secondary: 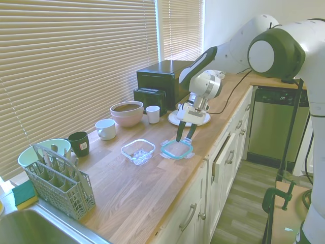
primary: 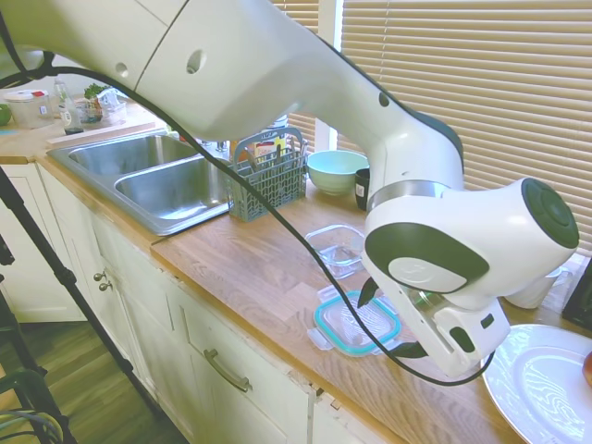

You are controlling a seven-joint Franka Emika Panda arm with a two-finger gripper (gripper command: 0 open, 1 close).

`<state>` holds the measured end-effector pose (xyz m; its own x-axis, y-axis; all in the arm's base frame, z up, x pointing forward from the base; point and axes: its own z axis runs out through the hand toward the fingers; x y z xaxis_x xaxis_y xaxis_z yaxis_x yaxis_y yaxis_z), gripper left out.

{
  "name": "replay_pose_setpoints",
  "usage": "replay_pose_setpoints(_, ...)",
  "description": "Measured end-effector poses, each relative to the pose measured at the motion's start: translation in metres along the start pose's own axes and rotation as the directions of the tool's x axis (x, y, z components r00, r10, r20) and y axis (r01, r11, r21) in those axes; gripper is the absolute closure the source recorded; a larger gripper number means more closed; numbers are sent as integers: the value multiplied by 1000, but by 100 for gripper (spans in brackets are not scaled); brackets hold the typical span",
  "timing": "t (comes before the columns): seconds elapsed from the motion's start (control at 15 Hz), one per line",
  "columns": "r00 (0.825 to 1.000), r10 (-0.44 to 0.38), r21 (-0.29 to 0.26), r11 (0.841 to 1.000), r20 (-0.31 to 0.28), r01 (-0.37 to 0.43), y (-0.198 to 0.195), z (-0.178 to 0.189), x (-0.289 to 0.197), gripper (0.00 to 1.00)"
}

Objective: Cover the lid of the food container

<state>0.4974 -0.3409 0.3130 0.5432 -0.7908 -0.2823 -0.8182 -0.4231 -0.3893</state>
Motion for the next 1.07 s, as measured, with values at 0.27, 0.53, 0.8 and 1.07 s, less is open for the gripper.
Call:
replay_pose_setpoints(0.27,1000,9,9,1000,2,-9,2,1,0,100)
replay_pose_setpoints(0.53,999,34,28,999,8,-34,9,3,0,100)
replay_pose_setpoints(0.8,999,47,31,998,11,-48,15,5,2,100)
replay_pose_setpoints(1.07,998,57,29,998,11,-57,20,7,4,100)
